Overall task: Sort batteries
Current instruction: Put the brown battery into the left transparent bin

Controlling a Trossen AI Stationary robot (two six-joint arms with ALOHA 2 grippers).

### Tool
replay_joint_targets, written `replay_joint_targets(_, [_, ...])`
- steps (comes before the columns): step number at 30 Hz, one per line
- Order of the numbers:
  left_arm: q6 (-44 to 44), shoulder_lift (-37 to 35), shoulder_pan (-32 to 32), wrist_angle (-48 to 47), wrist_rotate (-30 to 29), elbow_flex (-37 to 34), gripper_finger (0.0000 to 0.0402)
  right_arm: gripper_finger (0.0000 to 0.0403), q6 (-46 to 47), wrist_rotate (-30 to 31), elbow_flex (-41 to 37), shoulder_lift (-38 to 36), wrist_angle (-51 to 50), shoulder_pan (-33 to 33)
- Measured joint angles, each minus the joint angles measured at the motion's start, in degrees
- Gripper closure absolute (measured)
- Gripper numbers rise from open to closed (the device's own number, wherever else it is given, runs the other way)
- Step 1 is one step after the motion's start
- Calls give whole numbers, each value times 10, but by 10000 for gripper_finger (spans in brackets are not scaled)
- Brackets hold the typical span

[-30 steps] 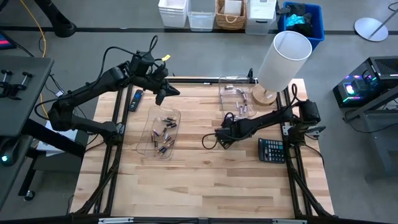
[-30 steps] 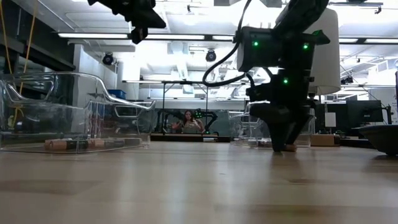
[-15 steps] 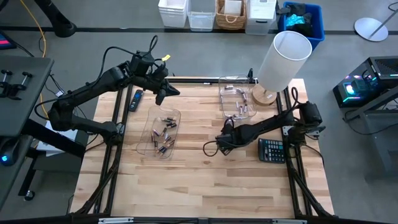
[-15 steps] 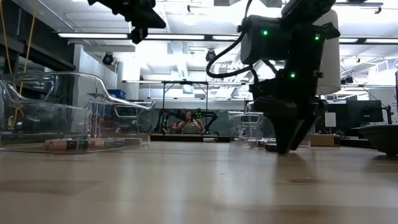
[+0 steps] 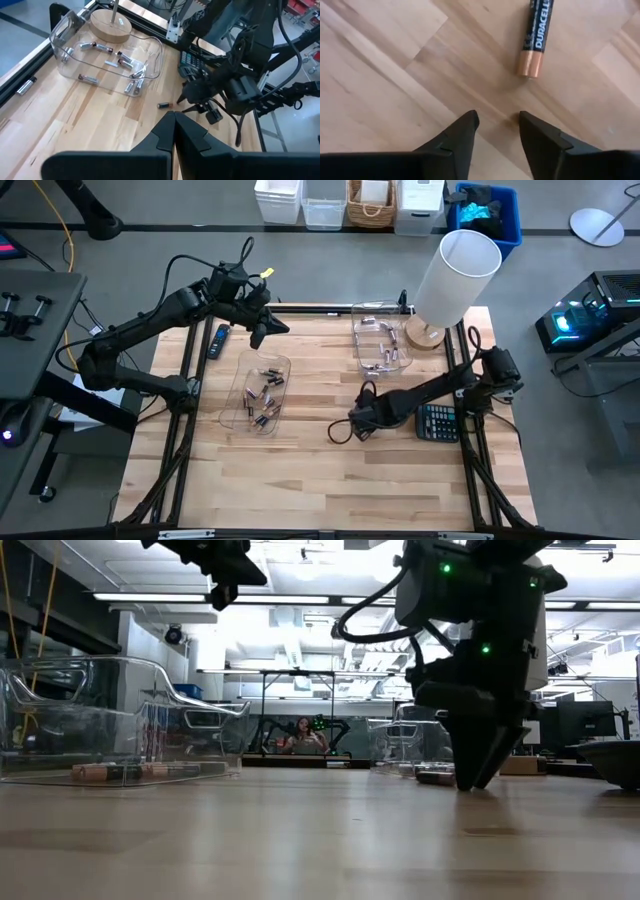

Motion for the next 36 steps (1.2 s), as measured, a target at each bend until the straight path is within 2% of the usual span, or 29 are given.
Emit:
replay_joint_targets(8, [1, 0, 0, 4, 0, 0, 401, 322, 18, -2, 0, 0, 11, 25])
replay_joint_targets(12, [-2, 0, 0, 4, 0, 0, 401, 339, 42, -6, 0, -1, 11, 42])
replay_joint_targets(15, [-2, 0, 0, 4, 0, 0, 401, 338, 61, -38, 11, -7, 2, 49])
replay_joint_targets(18, [-2, 0, 0, 4, 0, 0, 401, 323, 50, -54, 33, -23, 2, 42])
replay_joint_targets(20, [-2, 0, 0, 4, 0, 0, 401, 302, 37, -37, 53, -36, 0, 26])
replay_joint_targets(24, [1, 0, 0, 3, 0, 0, 401, 242, 11, 25, 78, -41, -16, -3])
replay_joint_targets(29, [1, 0, 0, 3, 0, 0, 401, 169, -5, 10, 67, -34, -25, -46])
replay_joint_targets(36, [1, 0, 0, 4, 0, 0, 401, 151, -20, 34, 64, -26, -13, -77])
